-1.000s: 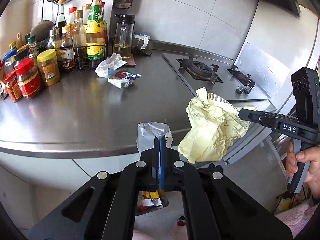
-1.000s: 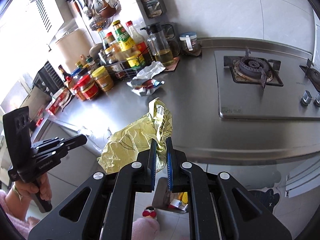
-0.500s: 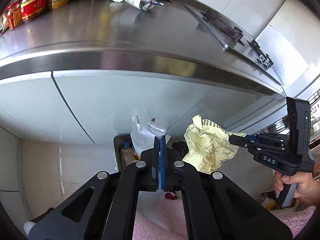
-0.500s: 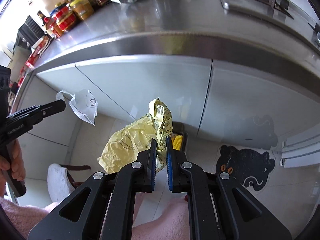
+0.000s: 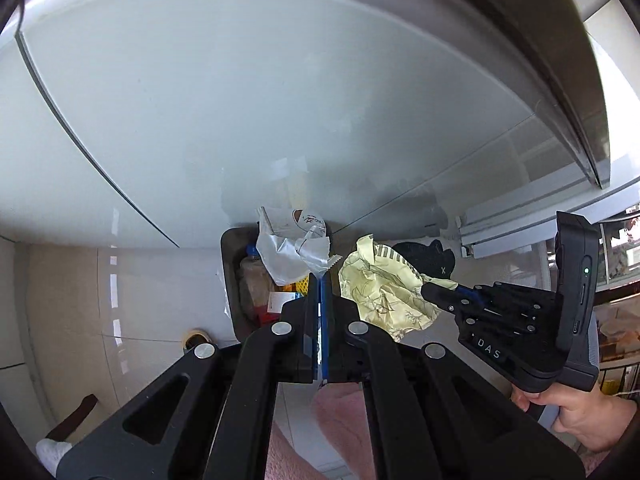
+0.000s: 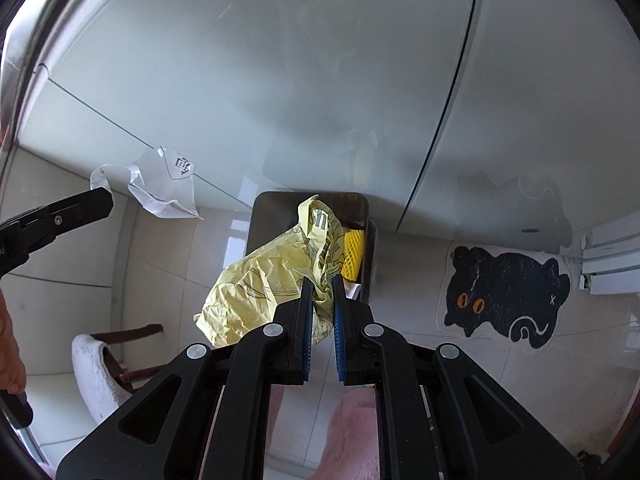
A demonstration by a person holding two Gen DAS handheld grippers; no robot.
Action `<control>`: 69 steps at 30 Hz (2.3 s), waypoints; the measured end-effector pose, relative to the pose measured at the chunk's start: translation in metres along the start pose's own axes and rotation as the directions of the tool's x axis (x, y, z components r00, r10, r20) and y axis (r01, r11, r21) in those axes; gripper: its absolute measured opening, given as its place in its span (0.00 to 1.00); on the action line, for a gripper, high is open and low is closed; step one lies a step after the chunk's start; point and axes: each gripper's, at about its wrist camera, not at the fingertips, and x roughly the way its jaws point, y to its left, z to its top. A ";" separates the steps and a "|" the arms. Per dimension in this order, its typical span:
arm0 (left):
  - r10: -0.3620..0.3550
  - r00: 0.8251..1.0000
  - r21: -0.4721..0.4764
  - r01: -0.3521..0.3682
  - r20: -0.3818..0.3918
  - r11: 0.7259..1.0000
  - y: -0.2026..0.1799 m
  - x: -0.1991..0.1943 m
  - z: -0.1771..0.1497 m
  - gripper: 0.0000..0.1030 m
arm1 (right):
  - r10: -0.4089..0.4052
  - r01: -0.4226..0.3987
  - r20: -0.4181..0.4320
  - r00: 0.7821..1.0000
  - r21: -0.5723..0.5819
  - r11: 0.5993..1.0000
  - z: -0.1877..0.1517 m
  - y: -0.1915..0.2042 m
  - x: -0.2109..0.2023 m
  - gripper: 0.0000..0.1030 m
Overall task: Collect trash
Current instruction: 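Carry the clear bag and yellow-green wrapper down into the bin and release both, then raise both open tools back over the counter toward the tissue and snack packet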
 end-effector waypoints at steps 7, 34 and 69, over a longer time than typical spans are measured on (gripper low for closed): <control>-0.009 0.998 -0.010 0.008 -0.064 1.000 0.019 0.057 -0.002 0.00 | 0.021 -0.020 -0.025 0.999 0.011 1.000 0.009 0.003 0.048 0.11; 0.036 0.995 -0.064 -0.042 -0.091 0.997 0.025 0.054 0.018 0.70 | -0.026 0.026 -0.082 0.996 0.002 1.000 0.013 0.010 0.045 0.94; 0.109 0.904 0.039 -0.138 0.414 0.990 0.007 -0.242 0.204 0.92 | 0.132 -0.083 0.455 0.881 -0.125 0.989 0.198 0.065 -0.255 0.97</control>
